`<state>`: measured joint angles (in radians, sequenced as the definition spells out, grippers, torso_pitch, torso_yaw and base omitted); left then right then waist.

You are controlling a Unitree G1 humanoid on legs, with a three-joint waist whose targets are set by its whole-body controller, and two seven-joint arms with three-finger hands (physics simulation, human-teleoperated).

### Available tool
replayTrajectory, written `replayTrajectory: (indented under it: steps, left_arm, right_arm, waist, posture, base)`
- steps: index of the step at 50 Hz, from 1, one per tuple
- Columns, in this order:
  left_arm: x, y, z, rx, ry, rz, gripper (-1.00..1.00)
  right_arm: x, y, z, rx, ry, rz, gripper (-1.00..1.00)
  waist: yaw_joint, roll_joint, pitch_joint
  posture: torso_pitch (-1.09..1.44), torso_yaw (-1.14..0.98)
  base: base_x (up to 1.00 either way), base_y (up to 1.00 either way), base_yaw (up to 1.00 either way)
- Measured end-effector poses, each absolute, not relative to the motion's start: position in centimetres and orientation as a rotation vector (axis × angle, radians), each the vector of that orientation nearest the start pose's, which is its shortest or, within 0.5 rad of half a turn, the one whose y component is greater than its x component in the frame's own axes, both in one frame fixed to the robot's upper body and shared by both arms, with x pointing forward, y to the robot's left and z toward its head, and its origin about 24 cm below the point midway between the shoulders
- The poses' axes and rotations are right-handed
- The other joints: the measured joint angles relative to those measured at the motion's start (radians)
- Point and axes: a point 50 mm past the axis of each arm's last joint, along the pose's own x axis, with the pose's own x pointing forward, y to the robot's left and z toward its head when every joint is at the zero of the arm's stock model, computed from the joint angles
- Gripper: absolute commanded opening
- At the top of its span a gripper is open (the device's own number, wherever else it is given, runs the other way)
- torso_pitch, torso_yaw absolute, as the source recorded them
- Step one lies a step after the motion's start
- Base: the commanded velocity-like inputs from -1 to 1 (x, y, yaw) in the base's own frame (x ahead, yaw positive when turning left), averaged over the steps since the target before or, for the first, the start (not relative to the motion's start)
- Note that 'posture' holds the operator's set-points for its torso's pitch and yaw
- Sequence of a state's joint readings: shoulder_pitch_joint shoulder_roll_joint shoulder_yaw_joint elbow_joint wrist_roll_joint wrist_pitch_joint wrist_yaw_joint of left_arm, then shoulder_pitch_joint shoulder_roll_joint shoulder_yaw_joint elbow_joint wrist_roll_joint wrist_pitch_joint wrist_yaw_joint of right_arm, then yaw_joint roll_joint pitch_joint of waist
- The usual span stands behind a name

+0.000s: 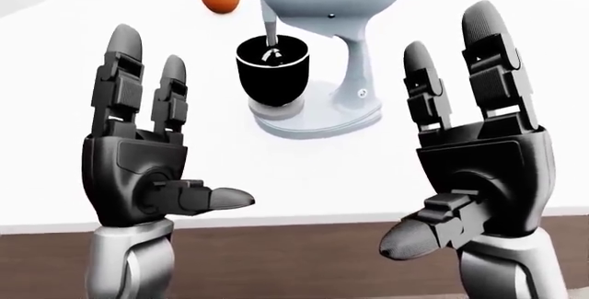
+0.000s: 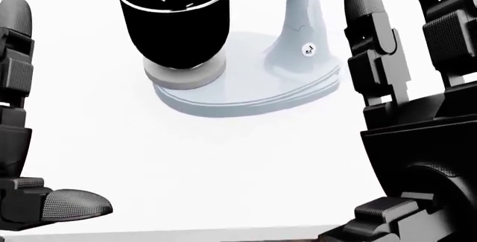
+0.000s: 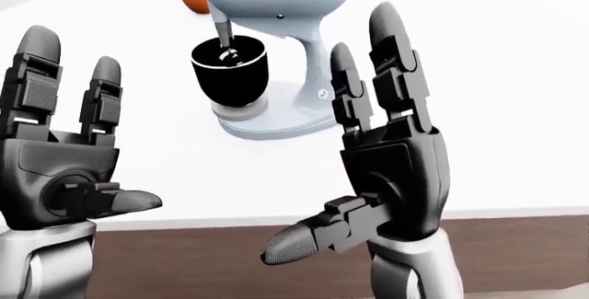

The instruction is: Open the stand mixer head.

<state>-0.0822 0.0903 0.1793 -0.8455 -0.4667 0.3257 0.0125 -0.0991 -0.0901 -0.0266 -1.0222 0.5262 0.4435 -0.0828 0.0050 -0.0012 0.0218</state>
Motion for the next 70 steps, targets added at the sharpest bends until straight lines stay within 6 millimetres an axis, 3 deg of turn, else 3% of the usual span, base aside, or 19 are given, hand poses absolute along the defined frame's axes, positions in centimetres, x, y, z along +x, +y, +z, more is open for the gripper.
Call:
replayTrajectory:
  steps: [5, 11, 19, 29, 35, 43, 50, 70]
  left_arm:
    - [20.5, 16.8, 21.4, -0.251, -0.593, -0.134, 0.96]
    - [20.3, 16.7, 21.4, -0.246, -0.601, -0.141, 0.97]
    - [20.2, 16.8, 21.4, -0.247, -0.605, -0.144, 0.97]
    - [20.2, 16.9, 21.5, -0.249, -0.612, -0.139, 0.97]
    - [20.2, 17.0, 21.5, -0.254, -0.617, -0.129, 0.97]
    - [20.2, 17.1, 21.6, -0.260, -0.626, -0.117, 0.97]
    - [20.2, 17.1, 21.6, -0.259, -0.631, -0.118, 0.97]
    - [20.3, 17.2, 21.5, -0.262, -0.624, -0.113, 0.97]
  right_arm:
    - [18.1, -13.3, 23.3, 0.319, -0.618, 0.320, 1.00]
    - [18.0, -13.2, 23.3, 0.320, -0.621, 0.324, 1.00]
    - [18.0, -13.2, 23.3, 0.321, -0.619, 0.331, 1.00]
    - [17.9, -13.2, 23.4, 0.322, -0.623, 0.336, 1.00]
    - [17.9, -13.2, 23.4, 0.323, -0.625, 0.336, 1.00]
    - [19.5, -14.8, 24.8, 0.569, -0.484, 0.284, 1.00]
    - [21.1, -14.7, 24.7, 0.785, -0.270, 0.269, 1.00]
    - [23.7, -15.1, 20.3, 0.809, -0.098, 0.129, 1.00]
  waist:
    - [-0.001, 0.000, -0.022]
    - [-0.001, -0.001, -0.065]
    - [0.000, -0.001, -0.136]
    - [0.003, -0.001, -0.241]
    - [0.007, -0.001, -0.285]
    - [0.009, -0.003, -0.299]
    - [0.010, -0.009, -0.291]
    - [0.018, -0.015, -0.298]
  posture:
    - [-0.07, 0.00]
    - [-0.13, 0.00]
    - [-0.21, 0.00]
    - [-0.31, 0.00]
    - [-0.36, 0.00]
    - [-0.36, 0.00]
    - [-0.36, 0.00]
    - [-0.36, 0.00]
  base:
    - [0.00, 0.00, 0.00]
    - [0.00, 0.00, 0.00]
    - [0.00, 0.00, 0.00]
    - [0.00, 0.00, 0.00]
    - [0.00, 0.00, 0.00]
    - [0.00, 0.00, 0.00]
    - [0.00, 0.00, 0.00]
    - [0.00, 0.00, 0.00]
